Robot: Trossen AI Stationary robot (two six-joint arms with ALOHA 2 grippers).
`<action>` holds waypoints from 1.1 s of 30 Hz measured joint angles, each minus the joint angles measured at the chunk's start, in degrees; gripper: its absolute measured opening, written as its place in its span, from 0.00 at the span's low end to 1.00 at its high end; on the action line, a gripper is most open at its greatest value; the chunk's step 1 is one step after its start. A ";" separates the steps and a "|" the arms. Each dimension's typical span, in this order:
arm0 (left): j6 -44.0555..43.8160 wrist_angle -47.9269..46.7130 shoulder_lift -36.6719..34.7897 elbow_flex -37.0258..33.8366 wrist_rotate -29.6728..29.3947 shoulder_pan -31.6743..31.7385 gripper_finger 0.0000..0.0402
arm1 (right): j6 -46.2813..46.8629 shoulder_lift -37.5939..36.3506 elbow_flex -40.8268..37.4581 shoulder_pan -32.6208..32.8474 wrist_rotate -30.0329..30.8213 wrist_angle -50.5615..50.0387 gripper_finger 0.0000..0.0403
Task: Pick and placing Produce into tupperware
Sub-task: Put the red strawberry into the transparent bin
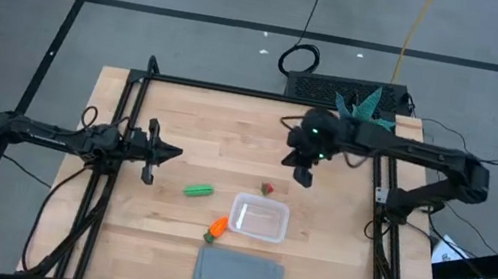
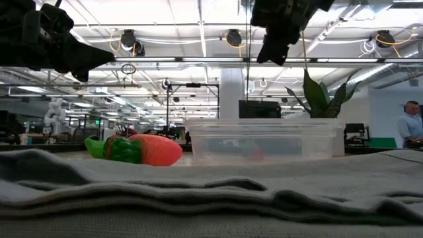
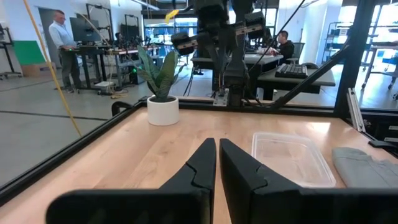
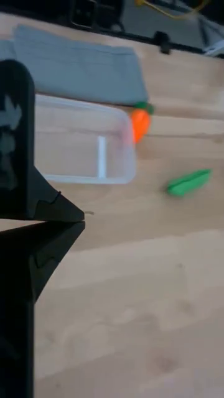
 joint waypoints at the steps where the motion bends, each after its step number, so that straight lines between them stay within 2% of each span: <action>1: 0.01 -0.14 0.01 0.00 -0.02 -0.02 0.06 | -0.75 1.37 1.31 -0.17 -0.28 -1.34 0.00; 10: 0.46 -0.22 0.01 0.00 -0.30 0.00 0.06 | -9.92 11.52 8.32 -1.77 -1.15 -11.96 0.00; 17: 0.44 -0.33 0.01 0.00 -0.39 -0.02 0.06 | -16.51 16.33 8.63 -1.99 -1.12 -12.66 0.00; 26: 0.44 -0.36 -0.02 0.00 -0.45 -0.02 0.06 | -31.96 17.91 8.63 -1.29 -0.78 -10.84 0.00; 30: 0.42 -0.72 0.01 0.00 -0.48 0.00 0.06 | -40.11 17.83 8.63 -0.04 3.94 -9.97 0.00; 33: 0.42 -0.72 0.01 0.00 -0.48 -0.01 0.06 | -42.82 17.92 8.63 1.14 8.58 -8.63 0.00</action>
